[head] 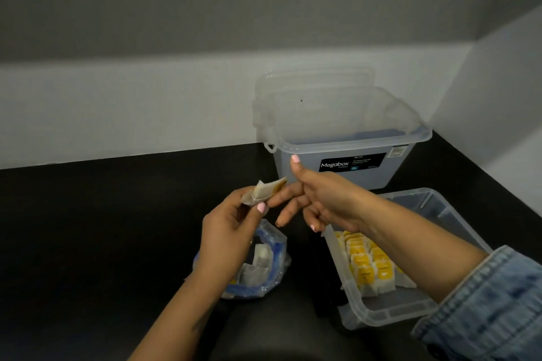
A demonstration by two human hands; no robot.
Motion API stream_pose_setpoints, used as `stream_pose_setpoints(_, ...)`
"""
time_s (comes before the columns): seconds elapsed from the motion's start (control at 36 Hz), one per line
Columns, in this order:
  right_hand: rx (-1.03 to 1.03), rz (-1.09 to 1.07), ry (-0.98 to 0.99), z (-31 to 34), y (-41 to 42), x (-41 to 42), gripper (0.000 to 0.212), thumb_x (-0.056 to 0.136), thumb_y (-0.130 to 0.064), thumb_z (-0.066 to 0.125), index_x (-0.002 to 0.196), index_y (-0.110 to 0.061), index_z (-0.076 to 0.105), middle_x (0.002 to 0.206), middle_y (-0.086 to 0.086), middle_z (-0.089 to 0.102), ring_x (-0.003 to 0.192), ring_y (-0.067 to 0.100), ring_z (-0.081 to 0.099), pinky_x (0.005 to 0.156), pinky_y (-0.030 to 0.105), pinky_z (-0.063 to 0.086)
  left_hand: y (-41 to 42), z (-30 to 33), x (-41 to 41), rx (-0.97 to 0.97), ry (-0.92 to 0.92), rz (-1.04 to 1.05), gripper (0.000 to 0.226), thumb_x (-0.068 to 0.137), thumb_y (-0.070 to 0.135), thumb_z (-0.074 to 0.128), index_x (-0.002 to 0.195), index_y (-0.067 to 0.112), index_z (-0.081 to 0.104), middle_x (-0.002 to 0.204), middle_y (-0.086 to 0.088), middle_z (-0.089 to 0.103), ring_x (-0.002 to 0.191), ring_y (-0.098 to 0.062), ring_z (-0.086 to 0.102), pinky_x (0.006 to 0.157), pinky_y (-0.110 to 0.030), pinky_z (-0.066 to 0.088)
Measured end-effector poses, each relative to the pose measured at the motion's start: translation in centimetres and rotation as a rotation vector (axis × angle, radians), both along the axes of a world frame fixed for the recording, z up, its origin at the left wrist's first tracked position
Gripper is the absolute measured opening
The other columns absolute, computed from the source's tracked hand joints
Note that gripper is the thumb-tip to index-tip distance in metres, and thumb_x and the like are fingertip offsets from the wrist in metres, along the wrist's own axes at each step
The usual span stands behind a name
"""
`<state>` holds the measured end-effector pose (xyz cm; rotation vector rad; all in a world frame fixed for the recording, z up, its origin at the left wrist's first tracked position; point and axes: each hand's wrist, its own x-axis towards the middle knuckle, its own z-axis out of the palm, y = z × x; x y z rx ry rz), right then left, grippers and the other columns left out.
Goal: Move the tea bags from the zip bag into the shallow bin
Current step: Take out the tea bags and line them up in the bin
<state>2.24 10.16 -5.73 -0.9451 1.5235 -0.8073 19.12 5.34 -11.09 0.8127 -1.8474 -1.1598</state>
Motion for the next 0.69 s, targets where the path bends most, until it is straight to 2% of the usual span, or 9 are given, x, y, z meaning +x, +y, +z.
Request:
stream_pose_setpoints(0.08, -0.040, -0.029, 0.045, 0.2, 0.2, -0.4, 0.054, 0.096, -0.054, 0.035, 0.093, -0.014, 0.071, 0.081, 0.008, 0.073, 0.042, 0.011, 0.045, 0.043, 0.020, 0.032, 0.3, 0.2, -0.6, 0.249, 0.128, -0.031, 0.028, 0.089, 0.008, 0.058, 0.110, 0.025, 0.062, 0.101, 0.008, 0.071, 0.097, -0.006, 0.067, 0.080, -0.018, 0.054)
stream_pose_setpoints(0.19, -0.133, -0.118, 0.184, -0.2, 0.1, -0.7, 0.016, 0.087, -0.029, 0.067, 0.088, -0.014, 0.062, 0.072, 0.003, 0.070, 0.040, 0.009, 0.045, 0.042, 0.021, 0.034, 0.5, 0.6, -1.2, 0.405, 0.206, -0.054, 0.026, 0.089, 0.006, 0.055, 0.109, 0.022, 0.062, 0.101, 0.001, 0.072, 0.094, -0.010, 0.068, 0.070, -0.017, 0.054)
stream_pose_setpoints(0.25, -0.189, -0.172, 0.250, -0.5, 0.1, -0.8, 0.023, 0.081, -0.022, 0.074, 0.092, -0.016, 0.056, 0.072, 0.001, 0.063, 0.044, 0.008, 0.046, 0.040, 0.019, 0.036, 0.5, 0.7, -1.5, 0.439, 0.217, -0.060, 0.025, 0.089, 0.006, 0.055, 0.108, 0.022, 0.062, 0.100, 0.000, 0.072, 0.093, -0.010, 0.069, 0.068, -0.016, 0.054)
stream_pose_setpoints(0.31, -0.247, -0.187, 0.288, -0.5, 0.1, -0.9, 0.028, 0.079, -0.019, 0.076, 0.097, -0.021, 0.053, 0.079, 0.001, 0.059, 0.051, 0.005, 0.048, 0.041, 0.015, 0.038, 0.4, 0.6, -1.7, 0.462, 0.223, -0.064, 0.026, 0.089, 0.006, 0.056, 0.109, 0.021, 0.062, 0.101, -0.001, 0.072, 0.093, -0.011, 0.069, 0.068, -0.017, 0.055)
stream_pose_setpoints(0.36, -0.279, -0.165, 0.295, -0.5, 0.2, -1.1, 0.023, 0.081, -0.019, 0.073, 0.097, -0.023, 0.057, 0.085, -0.001, 0.062, 0.052, 0.003, 0.051, 0.044, 0.013, 0.041, 0.4, 0.5, -1.8, 0.476, 0.234, -0.072, 0.026, 0.089, 0.006, 0.055, 0.109, 0.021, 0.062, 0.100, -0.001, 0.073, 0.093, -0.012, 0.069, 0.068, -0.018, 0.055)
stream_pose_setpoints(0.44, -0.297, -0.154, 0.264, -0.4, 0.3, -1.5, 0.007, 0.085, -0.018, 0.069, 0.086, -0.020, 0.062, 0.074, -0.004, 0.064, 0.045, 0.004, 0.050, 0.043, 0.013, 0.041, 0.4, 0.4, -1.9, 0.478, 0.226, -0.106, 0.028, 0.089, 0.006, 0.055, 0.112, 0.020, 0.061, 0.102, 0.000, 0.073, 0.095, -0.013, 0.069, 0.072, -0.020, 0.056)
stream_pose_setpoints(0.53, -0.319, -0.184, 0.232, -0.2, 0.9, -2.3, 0.007, 0.085, -0.014, 0.069, 0.081, -0.015, 0.063, 0.059, -0.008, 0.064, 0.039, 0.004, 0.048, 0.041, 0.014, 0.042, 0.6, 0.3, -2.3, 0.471, 0.195, -0.145, 0.032, 0.089, 0.005, 0.056, 0.116, 0.020, 0.060, 0.107, -0.001, 0.071, 0.099, -0.013, 0.068, 0.075, -0.020, 0.056)
stream_pose_setpoints(0.64, -0.360, -0.215, 0.270, 0.8, 2.5, -4.5, 0.007, 0.084, -0.013, 0.069, 0.087, -0.008, 0.065, 0.061, -0.007, 0.064, 0.042, 0.005, 0.047, 0.043, 0.015, 0.043, 0.6, 0.0, -3.0, 0.475, 0.157, -0.136, 0.032, 0.088, 0.007, 0.056, 0.114, 0.024, 0.059, 0.110, 0.001, 0.070, 0.100, -0.011, 0.067, 0.078, -0.021, 0.056)
stream_pose_setpoints(0.69, -0.371, -0.210, 0.299, 1.6, 3.6, -6.1, 0.006, 0.084, -0.014, 0.069, 0.083, -0.012, 0.064, 0.057, -0.009, 0.063, 0.042, 0.003, 0.047, 0.043, 0.014, 0.042, 0.5, -0.2, -3.2, 0.482, 0.148, -0.110, 0.031, 0.088, 0.008, 0.056, 0.113, 0.025, 0.059, 0.111, 0.001, 0.069, 0.100, -0.010, 0.067, 0.078, -0.022, 0.057)
